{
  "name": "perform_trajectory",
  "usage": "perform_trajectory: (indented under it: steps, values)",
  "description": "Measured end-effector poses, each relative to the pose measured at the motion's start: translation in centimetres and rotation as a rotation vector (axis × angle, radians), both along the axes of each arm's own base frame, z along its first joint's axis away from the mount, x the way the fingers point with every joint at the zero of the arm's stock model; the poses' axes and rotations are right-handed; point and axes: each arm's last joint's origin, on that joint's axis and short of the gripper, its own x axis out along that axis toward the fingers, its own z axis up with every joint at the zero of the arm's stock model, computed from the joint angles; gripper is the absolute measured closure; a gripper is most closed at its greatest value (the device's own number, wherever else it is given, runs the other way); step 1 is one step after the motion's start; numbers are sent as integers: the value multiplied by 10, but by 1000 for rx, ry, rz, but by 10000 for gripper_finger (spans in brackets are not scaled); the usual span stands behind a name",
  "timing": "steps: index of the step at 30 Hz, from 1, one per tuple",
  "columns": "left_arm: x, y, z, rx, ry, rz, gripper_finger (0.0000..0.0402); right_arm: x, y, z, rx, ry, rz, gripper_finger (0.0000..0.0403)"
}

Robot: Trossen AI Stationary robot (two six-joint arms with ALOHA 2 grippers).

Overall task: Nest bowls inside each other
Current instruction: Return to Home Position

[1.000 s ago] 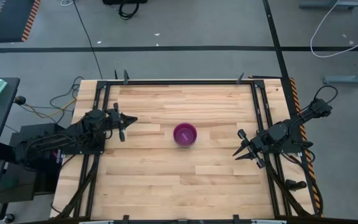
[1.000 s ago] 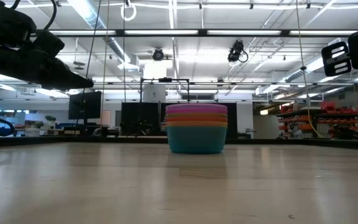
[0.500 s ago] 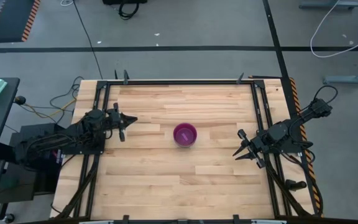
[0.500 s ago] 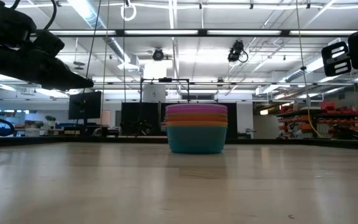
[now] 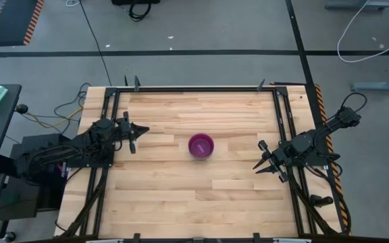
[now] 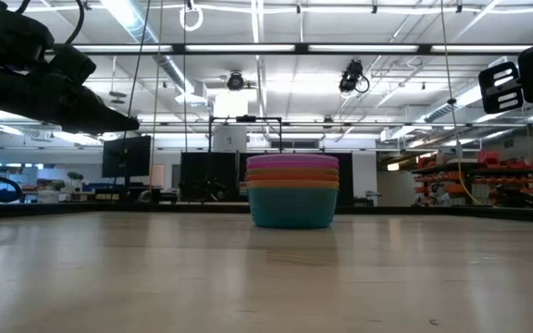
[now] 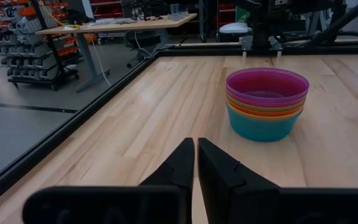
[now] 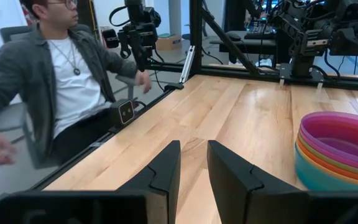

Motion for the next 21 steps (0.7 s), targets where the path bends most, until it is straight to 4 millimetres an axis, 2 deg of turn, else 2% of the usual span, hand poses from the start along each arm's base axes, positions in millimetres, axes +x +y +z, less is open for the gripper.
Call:
perform_trajectory:
  steps: [6, 21]
  values:
    - [0, 0, 0, 0, 0, 0, 366, 0, 0, 0, 0, 0, 0, 315]
    - [0, 0, 0, 0, -1, 0, 375, 0, 0, 0, 0, 0, 0, 315]
